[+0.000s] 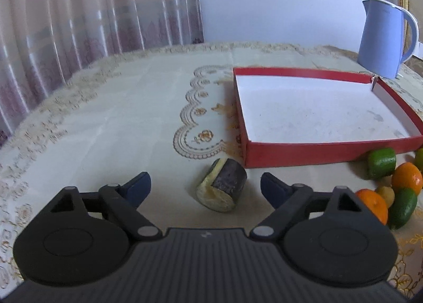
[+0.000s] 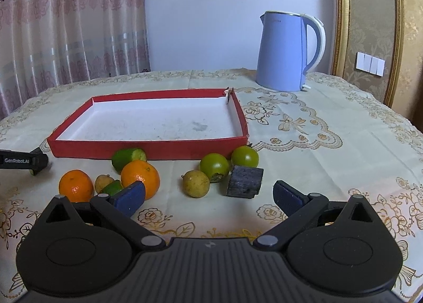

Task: Organize fruits
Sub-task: 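Close the left gripper on the eggplant slice and lift it, then carry the eggplant slice into the red tray and open the left gripper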

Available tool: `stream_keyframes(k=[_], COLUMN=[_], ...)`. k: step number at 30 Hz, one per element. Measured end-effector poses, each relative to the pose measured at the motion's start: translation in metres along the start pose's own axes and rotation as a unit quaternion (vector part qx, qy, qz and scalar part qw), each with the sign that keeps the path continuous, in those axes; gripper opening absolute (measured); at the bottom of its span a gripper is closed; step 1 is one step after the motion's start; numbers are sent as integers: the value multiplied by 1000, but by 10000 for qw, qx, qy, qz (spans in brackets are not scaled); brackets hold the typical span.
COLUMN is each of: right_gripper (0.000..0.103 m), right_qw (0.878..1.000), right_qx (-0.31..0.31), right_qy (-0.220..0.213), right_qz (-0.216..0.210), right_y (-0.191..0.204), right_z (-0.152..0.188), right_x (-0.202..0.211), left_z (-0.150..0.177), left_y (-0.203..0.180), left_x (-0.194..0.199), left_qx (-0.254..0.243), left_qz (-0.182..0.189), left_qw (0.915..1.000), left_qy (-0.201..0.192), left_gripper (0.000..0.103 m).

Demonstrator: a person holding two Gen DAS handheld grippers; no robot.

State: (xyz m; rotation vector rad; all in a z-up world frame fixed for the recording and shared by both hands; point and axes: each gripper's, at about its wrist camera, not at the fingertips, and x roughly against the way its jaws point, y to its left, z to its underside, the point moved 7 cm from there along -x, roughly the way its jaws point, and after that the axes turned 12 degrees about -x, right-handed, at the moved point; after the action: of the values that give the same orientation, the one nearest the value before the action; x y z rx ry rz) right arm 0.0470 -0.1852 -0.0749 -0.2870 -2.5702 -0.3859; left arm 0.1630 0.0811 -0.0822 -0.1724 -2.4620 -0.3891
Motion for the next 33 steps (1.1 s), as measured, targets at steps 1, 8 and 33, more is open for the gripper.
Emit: stream_keyframes(k=[1, 8, 33], right_gripper=[103, 103, 103], right_qw=[10000, 10000, 9985], right_qx=[6, -13, -191], right_qy=[7, 67, 440], right_qz=[3, 23, -257], right_y=[0, 1, -18], right_z=[0, 1, 16], right_x=[-1, -6, -21], left_z=[1, 3, -37], left_y=[0, -7, -42], left_x=[-3, -8, 29], left_qx=[-18, -75, -351], left_qz=[20, 356, 217], left_qw=[10000, 9993, 9970], left_qy=[37, 60, -649], left_gripper=[81, 40, 38])
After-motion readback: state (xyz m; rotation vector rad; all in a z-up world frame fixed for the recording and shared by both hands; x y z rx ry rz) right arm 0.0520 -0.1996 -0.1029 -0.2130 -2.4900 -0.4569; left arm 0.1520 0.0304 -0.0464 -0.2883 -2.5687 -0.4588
